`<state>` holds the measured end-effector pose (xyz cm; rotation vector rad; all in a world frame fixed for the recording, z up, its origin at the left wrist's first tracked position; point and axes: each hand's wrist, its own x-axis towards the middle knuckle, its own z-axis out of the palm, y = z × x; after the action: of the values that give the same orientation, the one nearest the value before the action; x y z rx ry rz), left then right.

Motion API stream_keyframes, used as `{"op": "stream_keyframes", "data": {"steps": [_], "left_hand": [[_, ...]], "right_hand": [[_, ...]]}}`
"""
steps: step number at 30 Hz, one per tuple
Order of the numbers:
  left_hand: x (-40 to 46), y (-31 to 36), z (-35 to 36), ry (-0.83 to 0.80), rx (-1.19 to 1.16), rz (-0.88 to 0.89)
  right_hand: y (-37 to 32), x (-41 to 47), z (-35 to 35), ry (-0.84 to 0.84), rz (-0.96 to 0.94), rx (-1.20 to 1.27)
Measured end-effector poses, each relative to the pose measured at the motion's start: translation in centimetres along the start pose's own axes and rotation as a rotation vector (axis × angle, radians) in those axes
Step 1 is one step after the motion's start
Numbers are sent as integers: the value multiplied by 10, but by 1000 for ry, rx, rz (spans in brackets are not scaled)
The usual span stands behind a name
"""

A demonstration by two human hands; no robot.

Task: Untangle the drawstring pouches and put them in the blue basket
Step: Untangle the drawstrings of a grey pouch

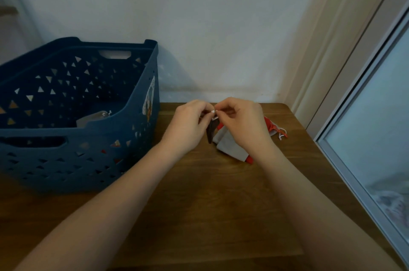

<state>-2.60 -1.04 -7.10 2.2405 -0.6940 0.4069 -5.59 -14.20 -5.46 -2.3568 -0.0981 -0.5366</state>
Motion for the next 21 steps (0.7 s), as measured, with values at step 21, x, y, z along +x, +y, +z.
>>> {"op": "stream_keyframes", "data": {"steps": [21], "left_hand": [[-1, -2, -7, 295, 57, 264]], "right_hand": [[-9, 8, -8, -125, 299, 540]]}}
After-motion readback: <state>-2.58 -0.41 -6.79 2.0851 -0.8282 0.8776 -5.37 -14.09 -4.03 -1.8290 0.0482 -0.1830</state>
